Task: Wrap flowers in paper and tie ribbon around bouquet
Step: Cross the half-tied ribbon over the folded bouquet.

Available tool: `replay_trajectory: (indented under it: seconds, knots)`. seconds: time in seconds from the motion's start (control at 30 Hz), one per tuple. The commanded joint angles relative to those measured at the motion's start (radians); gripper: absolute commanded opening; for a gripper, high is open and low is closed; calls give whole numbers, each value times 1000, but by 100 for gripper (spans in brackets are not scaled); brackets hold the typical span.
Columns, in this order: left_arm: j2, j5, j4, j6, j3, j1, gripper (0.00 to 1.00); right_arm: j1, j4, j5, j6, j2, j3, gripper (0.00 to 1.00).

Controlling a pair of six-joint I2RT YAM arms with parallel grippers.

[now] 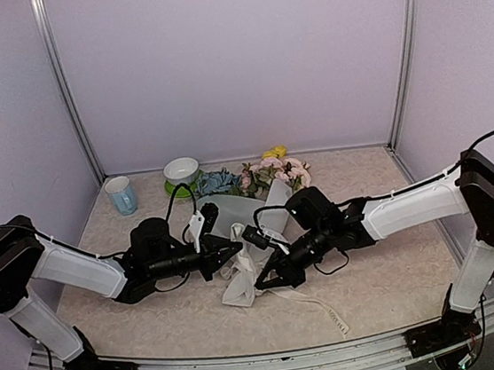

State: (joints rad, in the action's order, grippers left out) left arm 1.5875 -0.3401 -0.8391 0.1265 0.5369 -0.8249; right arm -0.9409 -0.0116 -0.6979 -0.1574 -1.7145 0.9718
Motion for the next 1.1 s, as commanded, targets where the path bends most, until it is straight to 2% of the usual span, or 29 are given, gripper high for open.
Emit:
replay_trajectory:
  seconds: [0.0,0.13,0.33,0.43,0.5,0.53,0.6,0.63,0.73,0.9,1.07]
  knots:
    - [34,-7,-29,0,-11,6,0,-8,89,-99,-4,-34,-26,0]
    - [59,-20,-32,8,-11,5,0,-8,-3,73,12,-87,8,5]
    - [58,-21,-30,3,-15,4,0,-7,-106,165,47,-52,28,15]
    - [60,-19,-27,0,-14,4,0,-6,-171,243,72,-12,47,16]
    - [61,-19,-25,-1,-11,4,0,-1,-195,246,90,17,55,18]
    - [61,-18,-17,-6,-8,4,0,6,-251,218,122,48,75,26]
    - [60,-17,-16,-7,-5,4,0,18,-267,216,130,60,82,29]
    - [60,-18,-16,-6,-6,4,0,25,-258,224,123,61,82,26]
    - [57,-18,-15,-8,-4,4,0,42,-234,265,76,20,103,7]
    - [45,-13,-6,-7,-7,4,0,35,-252,313,34,-78,142,0]
    - [42,-16,-3,-8,-12,4,0,34,-236,338,21,-100,131,0]
